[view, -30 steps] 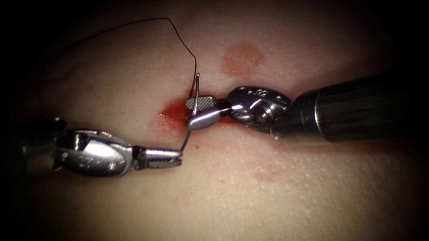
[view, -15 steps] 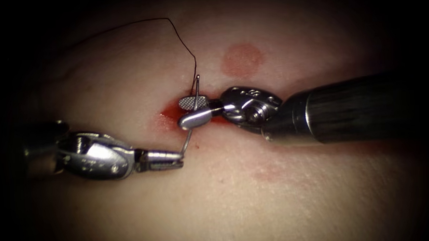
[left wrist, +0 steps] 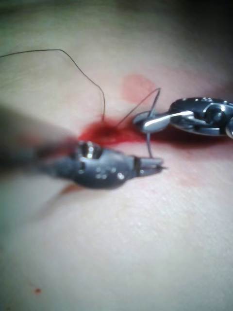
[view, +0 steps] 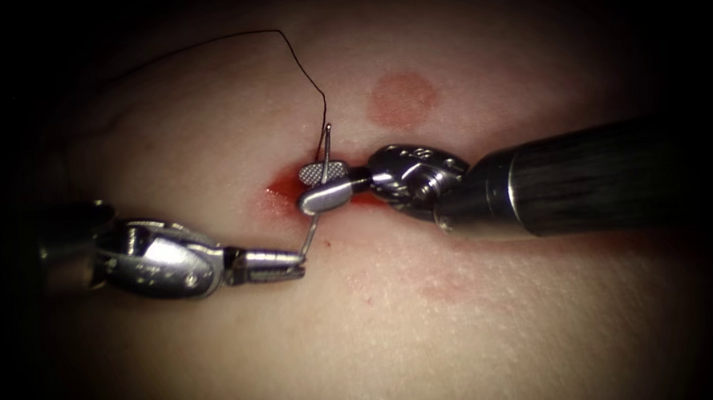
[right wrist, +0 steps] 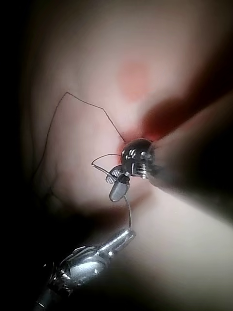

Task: Wound Closure
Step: Pass the needle back to the right gripper.

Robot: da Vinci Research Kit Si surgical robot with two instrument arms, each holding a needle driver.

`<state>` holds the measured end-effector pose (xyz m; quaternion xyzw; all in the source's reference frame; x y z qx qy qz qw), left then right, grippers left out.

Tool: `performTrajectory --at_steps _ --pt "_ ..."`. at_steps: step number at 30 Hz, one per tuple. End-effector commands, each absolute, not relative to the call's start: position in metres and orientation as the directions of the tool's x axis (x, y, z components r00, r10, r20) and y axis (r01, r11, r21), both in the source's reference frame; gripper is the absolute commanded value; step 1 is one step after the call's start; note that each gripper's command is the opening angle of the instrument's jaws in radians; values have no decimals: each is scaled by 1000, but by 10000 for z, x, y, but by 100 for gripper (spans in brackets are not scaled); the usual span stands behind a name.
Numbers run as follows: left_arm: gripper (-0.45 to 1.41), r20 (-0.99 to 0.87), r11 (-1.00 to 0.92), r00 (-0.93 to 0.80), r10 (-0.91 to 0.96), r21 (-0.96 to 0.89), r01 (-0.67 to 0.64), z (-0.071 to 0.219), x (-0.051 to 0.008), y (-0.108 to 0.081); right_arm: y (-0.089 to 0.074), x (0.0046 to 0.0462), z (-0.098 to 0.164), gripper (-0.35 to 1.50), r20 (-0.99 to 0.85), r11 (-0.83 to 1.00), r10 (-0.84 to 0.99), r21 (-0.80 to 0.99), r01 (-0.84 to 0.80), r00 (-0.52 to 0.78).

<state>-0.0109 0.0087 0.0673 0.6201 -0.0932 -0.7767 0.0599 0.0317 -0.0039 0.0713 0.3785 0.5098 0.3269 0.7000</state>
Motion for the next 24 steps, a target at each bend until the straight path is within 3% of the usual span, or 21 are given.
performTrajectory --at_steps 1,15,16,17,18,23,24 --pt "-35 -953 -976 -220 -206 216 -22 680 -114 85 -41 322 719 -35 -462 495 846 866 -72 267" --pt "-35 -951 -975 -227 -209 220 -26 679 -116 87 -35 320 712 -35 -456 489 850 869 -76 264" --pt "-28 -951 -974 -222 -214 224 -22 679 -117 89 -35 320 712 -35 -455 489 850 869 -76 264" --pt "6 -955 -977 -218 -201 211 -23 678 -118 91 -34 320 711 -35 -455 488 850 869 -76 264" --pt "17 -960 -981 -212 -183 192 -25 678 -119 93 -33 320 711 -35 -454 488 851 870 -76 264" --pt "54 -977 -996 -205 -57 70 -55 679 -121 97 -29 319 711 -35 -451 485 852 871 -76 266" --pt "54 -978 -997 -204 -34 47 -60 679 -122 97 -27 318 710 -35 -450 485 852 871 -78 269"
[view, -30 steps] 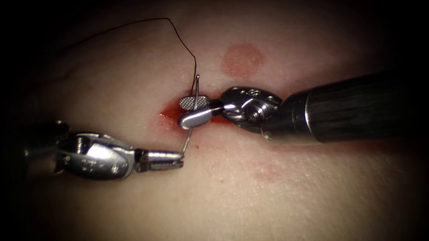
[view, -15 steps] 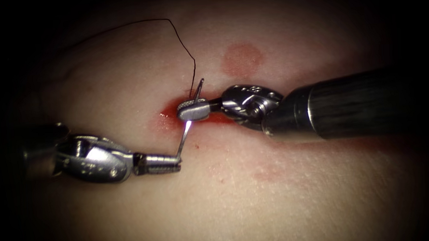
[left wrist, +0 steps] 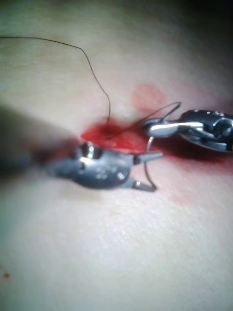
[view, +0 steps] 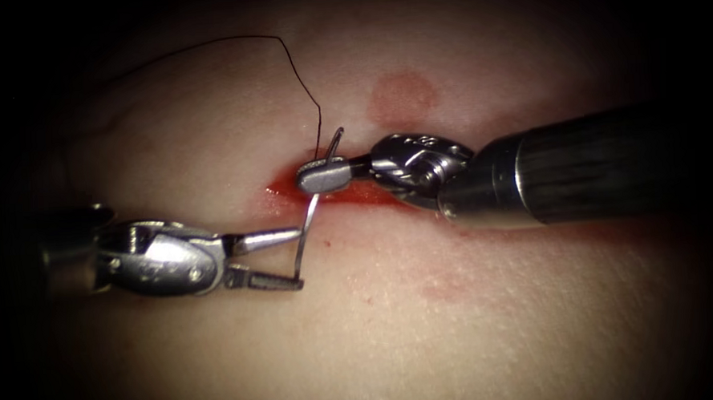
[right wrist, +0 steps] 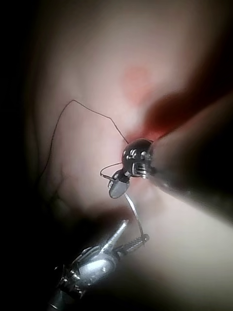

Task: Wound Closure
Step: Pass the needle back to the right gripper.

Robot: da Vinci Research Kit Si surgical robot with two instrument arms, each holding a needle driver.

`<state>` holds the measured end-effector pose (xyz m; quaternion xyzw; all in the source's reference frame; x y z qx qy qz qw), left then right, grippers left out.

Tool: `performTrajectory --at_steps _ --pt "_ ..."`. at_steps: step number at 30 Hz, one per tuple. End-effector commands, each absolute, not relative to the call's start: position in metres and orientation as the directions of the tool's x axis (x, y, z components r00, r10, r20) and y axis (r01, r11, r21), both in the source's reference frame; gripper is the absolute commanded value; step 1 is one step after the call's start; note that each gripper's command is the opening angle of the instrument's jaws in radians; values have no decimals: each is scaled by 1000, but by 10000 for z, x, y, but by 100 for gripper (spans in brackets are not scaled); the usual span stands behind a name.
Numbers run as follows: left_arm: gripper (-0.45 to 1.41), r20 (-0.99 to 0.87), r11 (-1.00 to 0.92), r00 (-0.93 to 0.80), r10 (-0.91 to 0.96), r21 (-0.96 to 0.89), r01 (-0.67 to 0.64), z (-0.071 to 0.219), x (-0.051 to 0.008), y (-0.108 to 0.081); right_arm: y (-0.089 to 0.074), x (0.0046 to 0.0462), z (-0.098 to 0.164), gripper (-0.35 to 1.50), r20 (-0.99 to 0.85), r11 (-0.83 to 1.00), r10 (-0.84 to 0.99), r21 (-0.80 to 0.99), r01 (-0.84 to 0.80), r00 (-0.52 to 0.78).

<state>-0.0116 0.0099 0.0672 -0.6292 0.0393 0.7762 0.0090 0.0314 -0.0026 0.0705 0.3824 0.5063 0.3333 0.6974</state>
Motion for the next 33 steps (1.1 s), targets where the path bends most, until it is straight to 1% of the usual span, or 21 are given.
performTrajectory --at_steps 1,6,9,17,23,25,33 --pt "55 -979 -997 -203 -22 35 -63 679 -122 98 -26 318 710 -35 -449 485 852 871 -80 267" --pt "59 -982 -997 -182 48 -37 -61 678 -119 96 -16 316 711 -35 -438 477 856 874 -93 277" --pt "59 -985 -998 -158 63 -62 -16 677 -115 93 -9 313 713 -35 -444 488 849 866 -104 288" --pt "59 -981 -989 -143 130 -138 49 675 -97 91 2 305 720 -35 -467 525 829 840 -138 308" --pt "51 -980 -985 -143 137 -150 82 679 -81 94 9 302 715 -35 -502 569 803 806 -164 321" --pt "51 -981 -985 -140 136 -149 87 681 -77 96 13 302 710 -35 -516 584 795 794 -169 321" --pt "43 -981 -984 -139 138 -151 92 695 -75 98 52 298 670 -35 -555 620 772 764 -177 310"
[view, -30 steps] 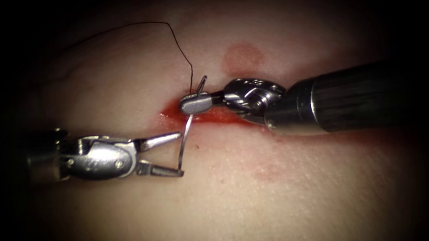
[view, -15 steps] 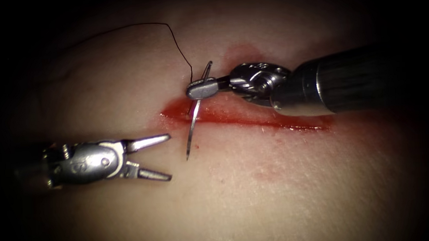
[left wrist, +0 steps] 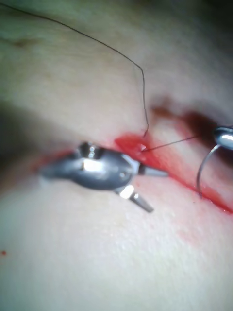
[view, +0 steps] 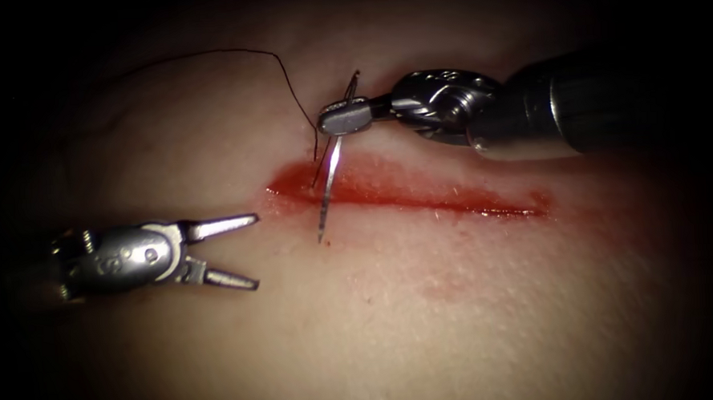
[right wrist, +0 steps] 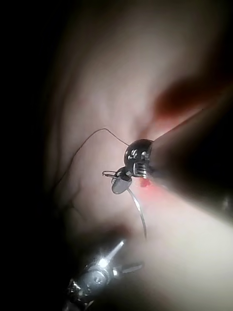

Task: Wound Closure
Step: Pass the needle back to the right gripper, then throw the needle through the bottom of the incision.

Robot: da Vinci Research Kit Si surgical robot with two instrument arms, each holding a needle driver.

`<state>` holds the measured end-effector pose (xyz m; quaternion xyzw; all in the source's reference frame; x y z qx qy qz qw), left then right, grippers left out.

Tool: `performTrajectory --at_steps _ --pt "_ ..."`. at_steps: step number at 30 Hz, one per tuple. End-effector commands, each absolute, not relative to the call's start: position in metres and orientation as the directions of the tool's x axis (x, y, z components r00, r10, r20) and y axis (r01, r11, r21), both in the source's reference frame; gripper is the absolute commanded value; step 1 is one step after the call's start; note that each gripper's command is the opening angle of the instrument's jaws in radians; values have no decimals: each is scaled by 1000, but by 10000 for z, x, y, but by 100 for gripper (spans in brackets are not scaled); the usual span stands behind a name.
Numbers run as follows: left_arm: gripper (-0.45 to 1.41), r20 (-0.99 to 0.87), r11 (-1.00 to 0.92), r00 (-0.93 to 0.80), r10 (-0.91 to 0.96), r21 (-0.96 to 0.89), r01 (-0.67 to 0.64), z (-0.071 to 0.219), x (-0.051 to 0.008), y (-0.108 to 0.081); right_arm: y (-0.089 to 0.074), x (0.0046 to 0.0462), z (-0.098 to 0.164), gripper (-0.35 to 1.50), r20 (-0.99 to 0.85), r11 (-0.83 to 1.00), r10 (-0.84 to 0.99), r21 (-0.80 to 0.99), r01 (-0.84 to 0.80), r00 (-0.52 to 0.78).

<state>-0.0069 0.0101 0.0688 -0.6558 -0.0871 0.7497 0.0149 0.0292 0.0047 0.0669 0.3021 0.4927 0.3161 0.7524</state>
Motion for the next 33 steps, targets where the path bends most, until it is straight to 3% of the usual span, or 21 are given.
performTrajectory --at_steps 1,15,21,26,33 --pt "42 -980 -985 -143 136 -150 87 697 -75 99 56 298 666 -35 -559 625 768 761 -174 311" --pt "-3 -943 -982 -277 184 -190 -4 747 -95 121 54 298 665 -35 -679 775 628 591 -224 379" --pt "-8 -918 -975 -339 208 -220 -1 780 -109 120 56 290 671 -35 -695 805 591 538 -249 409" --pt "-35 -897 -962 -369 243 -273 32 811 -115 127 51 285 673 -35 -700 822 569 509 -256 433" --pt "-35 -879 -942 -372 298 -335 38 835 -116 135 38 291 680 -35 -715 841 540 474 -261 444"
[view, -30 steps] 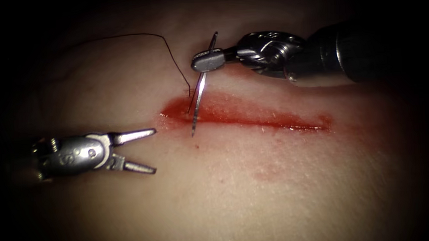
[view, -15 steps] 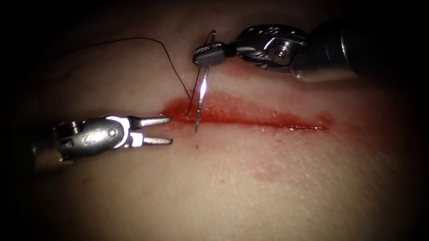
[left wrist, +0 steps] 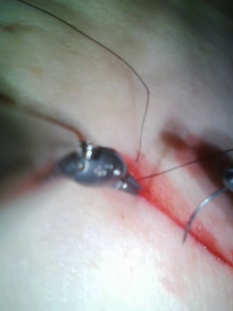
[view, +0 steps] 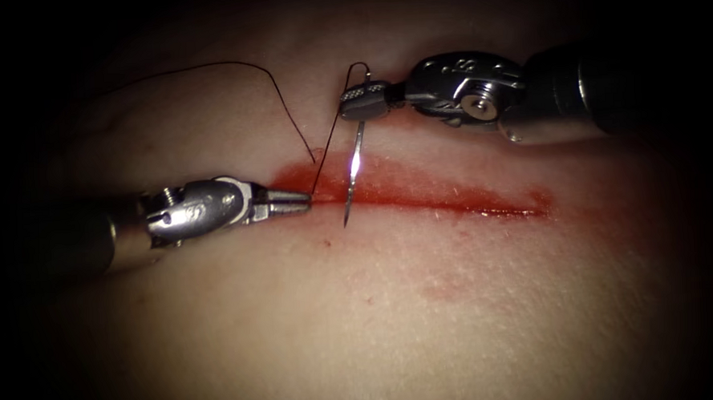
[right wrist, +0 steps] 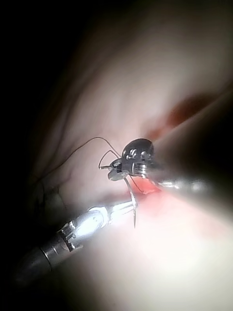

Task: Wound Closure
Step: Throw the needle through the bottom of the incision.

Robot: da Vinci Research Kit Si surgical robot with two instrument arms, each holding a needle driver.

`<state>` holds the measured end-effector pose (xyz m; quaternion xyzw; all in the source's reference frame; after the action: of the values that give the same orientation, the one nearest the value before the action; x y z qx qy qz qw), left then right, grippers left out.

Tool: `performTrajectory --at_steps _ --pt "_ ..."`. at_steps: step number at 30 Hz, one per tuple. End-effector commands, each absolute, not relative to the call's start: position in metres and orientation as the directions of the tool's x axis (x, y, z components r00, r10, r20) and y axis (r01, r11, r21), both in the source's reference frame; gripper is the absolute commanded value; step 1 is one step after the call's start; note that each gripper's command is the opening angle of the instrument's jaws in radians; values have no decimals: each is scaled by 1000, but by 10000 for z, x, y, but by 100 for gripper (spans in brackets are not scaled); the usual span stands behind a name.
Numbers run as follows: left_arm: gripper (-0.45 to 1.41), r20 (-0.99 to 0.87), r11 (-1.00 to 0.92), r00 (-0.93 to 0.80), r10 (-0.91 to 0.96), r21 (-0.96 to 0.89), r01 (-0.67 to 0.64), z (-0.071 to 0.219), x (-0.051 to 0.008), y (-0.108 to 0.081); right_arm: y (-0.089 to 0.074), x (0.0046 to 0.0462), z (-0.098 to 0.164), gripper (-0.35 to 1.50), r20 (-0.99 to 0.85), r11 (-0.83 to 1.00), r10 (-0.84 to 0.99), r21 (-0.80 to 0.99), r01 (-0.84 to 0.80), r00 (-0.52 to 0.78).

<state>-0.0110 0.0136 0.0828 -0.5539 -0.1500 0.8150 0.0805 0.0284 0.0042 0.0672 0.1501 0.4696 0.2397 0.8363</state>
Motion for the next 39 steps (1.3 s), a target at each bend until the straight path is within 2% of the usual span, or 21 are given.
performTrajectory --at_steps 1,30,33,39 --pt "-35 -876 -940 -377 301 -339 39 838 -115 135 37 292 682 -35 -717 845 534 465 -264 447" --pt "-35 -761 -891 -588 274 -431 143 924 -126 155 34 307 695 -35 -800 935 344 245 -255 491" --pt "-35 -750 -880 -606 265 -445 167 927 -127 158 33 308 696 -35 -806 939 333 235 -252 490" --pt "-35 -709 -799 -670 220 -524 293 934 -134 152 33 309 696 -35 -822 949 298 201 -242 485"
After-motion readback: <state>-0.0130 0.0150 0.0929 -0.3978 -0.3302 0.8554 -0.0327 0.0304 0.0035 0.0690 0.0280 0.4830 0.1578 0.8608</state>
